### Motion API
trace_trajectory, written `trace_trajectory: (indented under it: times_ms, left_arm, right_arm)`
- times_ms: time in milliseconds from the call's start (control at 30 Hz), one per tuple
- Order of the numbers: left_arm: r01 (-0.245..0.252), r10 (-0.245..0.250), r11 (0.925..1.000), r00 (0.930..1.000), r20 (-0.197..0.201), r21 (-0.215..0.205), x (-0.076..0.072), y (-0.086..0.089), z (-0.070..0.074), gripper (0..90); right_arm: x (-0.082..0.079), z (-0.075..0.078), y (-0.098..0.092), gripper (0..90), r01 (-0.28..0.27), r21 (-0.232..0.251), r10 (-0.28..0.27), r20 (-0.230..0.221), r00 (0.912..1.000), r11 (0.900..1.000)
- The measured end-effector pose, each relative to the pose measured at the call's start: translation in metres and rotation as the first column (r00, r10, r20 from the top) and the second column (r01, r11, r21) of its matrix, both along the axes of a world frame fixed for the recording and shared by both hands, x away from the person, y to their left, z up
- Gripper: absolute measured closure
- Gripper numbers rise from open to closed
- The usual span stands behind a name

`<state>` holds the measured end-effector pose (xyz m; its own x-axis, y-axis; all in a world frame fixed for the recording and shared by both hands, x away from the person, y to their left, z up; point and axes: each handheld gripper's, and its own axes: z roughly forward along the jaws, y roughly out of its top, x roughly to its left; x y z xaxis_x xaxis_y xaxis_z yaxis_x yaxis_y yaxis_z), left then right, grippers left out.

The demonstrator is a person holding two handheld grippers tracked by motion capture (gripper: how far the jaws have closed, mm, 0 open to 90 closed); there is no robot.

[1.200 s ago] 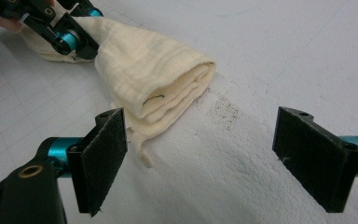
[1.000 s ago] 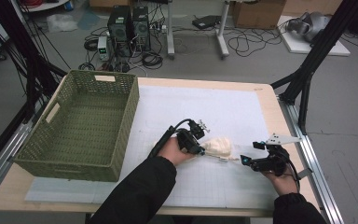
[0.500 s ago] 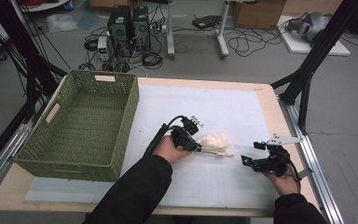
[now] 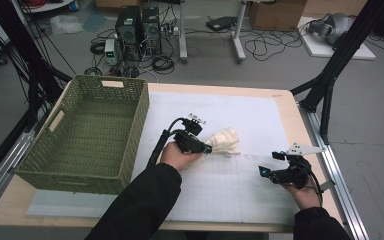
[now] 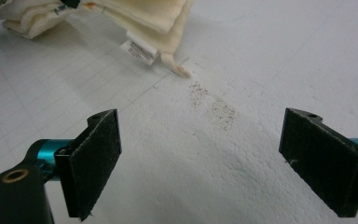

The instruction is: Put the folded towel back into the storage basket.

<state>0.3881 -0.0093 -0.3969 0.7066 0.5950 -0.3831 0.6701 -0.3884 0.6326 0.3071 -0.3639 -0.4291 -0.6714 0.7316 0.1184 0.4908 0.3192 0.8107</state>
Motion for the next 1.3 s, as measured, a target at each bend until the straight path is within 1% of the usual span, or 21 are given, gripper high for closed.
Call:
trace_trajectory:
  times_ms: [100, 167, 233, 267, 300, 333, 367, 400, 500, 533, 600, 667, 700, 800, 833, 1000, 1033, 1133, 1233, 1267, 1300]
  left_arm:
    - [-0.017, 0.017, 0.9995, 0.9998, -0.012, -0.026, 0.002, 0.005, 0.002, 79.8]
    - [-0.022, 0.021, 0.9991, 0.9996, -0.02, -0.036, 0.002, 0.007, 0.002, 79.8]
    - [-0.021, 0.019, 0.9984, 0.9994, -0.03, -0.053, 0.003, 0.008, 0.002, 79.8]
    - [-0.02, 0.018, 0.9983, 0.9993, -0.031, -0.055, 0.003, 0.008, 0.003, 79.8]
    - [-0.022, 0.019, 0.9976, 0.9988, -0.046, -0.066, 0.003, 0.008, 0.002, 79.8]
    - [-0.02, 0.015, 0.9967, 0.9982, -0.058, -0.078, 0.004, 0.008, 0.002, 79.8]
    - [-0.022, 0.013, 0.9939, 0.9966, -0.082, -0.108, 0.004, 0.009, 0.002, 79.8]
    - [-0.029, 0.018, 0.9923, 0.9957, -0.091, -0.12, 0.004, 0.01, 0.002, 79.8]
    - [-0.038, 0.025, 0.9897, 0.9949, -0.097, -0.138, 0.004, 0.013, 0.003, 79.8]
    - [-0.046, 0.03, 0.9874, 0.9941, -0.104, -0.152, 0.004, 0.014, 0.003, 79.8]
    - [-0.051, 0.035, 0.9871, 0.9941, -0.102, -0.152, 0.004, 0.016, 0.004, 79.8]
    - [-0.061, 0.044, 0.9842, 0.9931, -0.109, -0.166, 0.004, 0.017, 0.005, 79.8]
    - [-0.071, 0.054, 0.9839, 0.9929, -0.106, -0.164, 0.004, 0.018, 0.006, 79.8]
    - [-0.083, 0.065, 0.9824, 0.9915, -0.113, -0.167, 0.004, 0.019, 0.007, 79.8]
    - [-0.087, 0.07, 0.9825, 0.9916, -0.109, -0.165, 0.004, 0.02, 0.007, 79.8]
    - [-0.104, 0.085, 0.979, 0.9896, -0.116, -0.175, 0.006, 0.022, 0.008, 79.7]
    - [-0.109, 0.091, 0.9792, 0.9898, -0.11, -0.171, 0.006, 0.022, 0.008, 79.7]
    - [-0.114, 0.095, 0.9785, 0.9886, -0.117, -0.172, 0.005, 0.022, 0.009, 79.7]
    - [-0.114, 0.09, 0.9753, 0.9873, -0.131, -0.189, 0.005, 0.025, 0.011, 79.7]
    - [-0.125, 0.096, 0.9712, 0.9847, -0.146, -0.203, 0.004, 0.026, 0.013, 79.7]
    - [-0.13, 0.092, 0.9642, 0.9813, -0.169, -0.231, 0.004, 0.028, 0.015, 79.7]
  right_arm:
    - [0.0, 0.0, 0.0, 12.0, 0.001, 0.003, -0.001, -0.006, 1.0, 1.0]
    - [0.0, 0.0, 0.0, 12.0, 0.001, 0.003, -0.001, -0.004, 1.0, 1.0]
    - [0.0, 0.0, 0.0, 12.0, 0.001, 0.005, -0.001, -0.001, 1.0, 1.0]
    - [0.0, 0.0, 0.0, 12.0, 0.002, 0.005, -0.002, -0.001, 1.0, 1.0]
    - [0.0, 0.0, 0.0, 12.0, 0.0, 0.004, 0.0, 0.0, 1.0, 1.0]
    - [0.0, 0.0, 0.0, 12.0, 0.0, 0.006, 0.0, -0.006, 1.0, 1.0]
    - [0.0, 0.0, 0.0, 12.0, -0.003, 0.005, 0.003, -0.005, 1.0, 1.0]
    - [0.0, 0.0, 0.001, 12.0, -0.004, 0.006, 0.004, -0.004, 1.0, 1.0]
    - [0.0, 0.0, 0.0, 12.0, -0.003, 0.007, 0.003, 0.002, 1.0, 1.0]
    - [0.0, 0.0, 0.0, 12.0, -0.003, 0.006, 0.003, 0.002, 1.0, 1.0]
    - [0.0, 0.0, 0.0, 12.0, -0.004, 0.005, 0.004, 0.003, 1.0, 1.0]
    - [0.0, 0.0, 0.001, 12.0, -0.004, 0.006, 0.004, 0.0, 1.0, 1.0]
    - [0.0, 0.0, 0.001, 12.0, -0.003, 0.006, 0.003, -0.002, 1.0, 1.0]
    - [0.0, 0.001, 0.001, 12.0, -0.006, 0.004, 0.006, 0.001, 1.0, 1.0]
    - [0.0, 0.0, 0.001, 12.0, -0.007, 0.004, 0.007, 0.003, 1.0, 1.0]
    - [0.0, 0.0, 0.001, 12.0, -0.009, 0.004, 0.009, 0.001, 1.0, 1.0]
    - [0.0, 0.0, 0.001, 12.0, -0.009, 0.003, 0.009, 0.002, 1.0, 1.0]
    - [0.001, 0.0, 0.001, 12.0, -0.01, 0.005, 0.01, 0.002, 1.0, 1.0]
    - [0.0, 0.0, 0.001, 12.0, -0.01, 0.006, 0.01, 0.0, 0.9999, 1.0]
    - [0.0, 0.0, 0.001, 12.0, -0.012, 0.007, 0.012, 0.001, 0.9999, 1.0]
    - [0.0, 0.001, 0.001, 12.0, -0.012, 0.01, 0.012, 0.0, 0.9999, 1.0]
